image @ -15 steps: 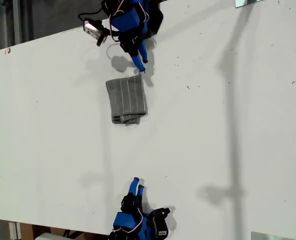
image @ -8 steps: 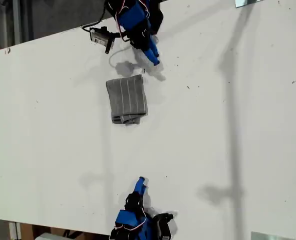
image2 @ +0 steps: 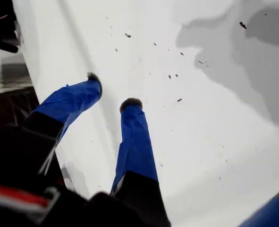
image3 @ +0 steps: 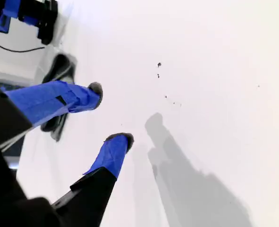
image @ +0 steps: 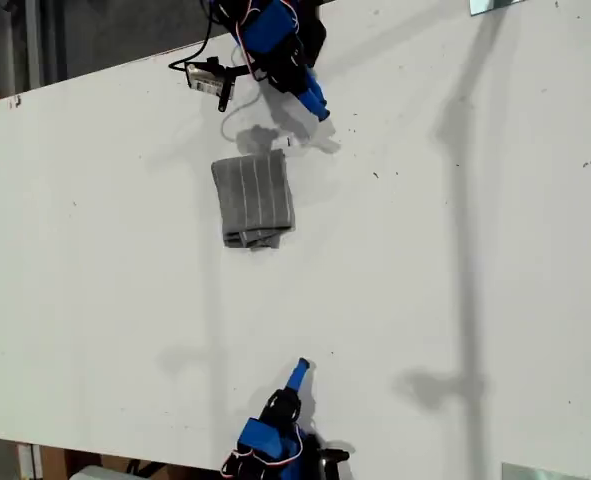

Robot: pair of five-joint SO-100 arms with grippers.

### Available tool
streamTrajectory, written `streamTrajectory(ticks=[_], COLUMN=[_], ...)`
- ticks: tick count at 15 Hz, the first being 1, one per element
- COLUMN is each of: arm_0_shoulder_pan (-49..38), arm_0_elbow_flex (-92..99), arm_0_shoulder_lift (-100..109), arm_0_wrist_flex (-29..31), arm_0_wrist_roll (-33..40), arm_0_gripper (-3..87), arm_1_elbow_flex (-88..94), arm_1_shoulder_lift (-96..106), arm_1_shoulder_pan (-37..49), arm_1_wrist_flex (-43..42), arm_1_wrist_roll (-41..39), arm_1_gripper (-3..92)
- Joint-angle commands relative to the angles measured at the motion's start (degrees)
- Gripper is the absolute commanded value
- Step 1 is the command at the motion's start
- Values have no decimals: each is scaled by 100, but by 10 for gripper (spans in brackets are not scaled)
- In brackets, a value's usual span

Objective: Grasp corners of a square towel and fold twice.

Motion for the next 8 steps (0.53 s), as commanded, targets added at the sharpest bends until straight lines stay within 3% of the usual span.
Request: streamTrajectory(ticks=[1,8], arm_0_shoulder_pan=[70,70], arm_0_elbow_flex=[18,18], arm_0_shoulder_lift=[18,18], arm_0_wrist_flex=[-79,-79], arm_0_wrist_roll=[35,35], arm_0_gripper=[166,149], arm_1_elbow_flex=[-18,-18], arm_1_shoulder_lift=[9,9], arm_1_shoulder_pan=[62,158], arm_1_wrist_flex=[44,44], arm_1_wrist_roll=[-26,-26], arm_1_gripper=[143,143])
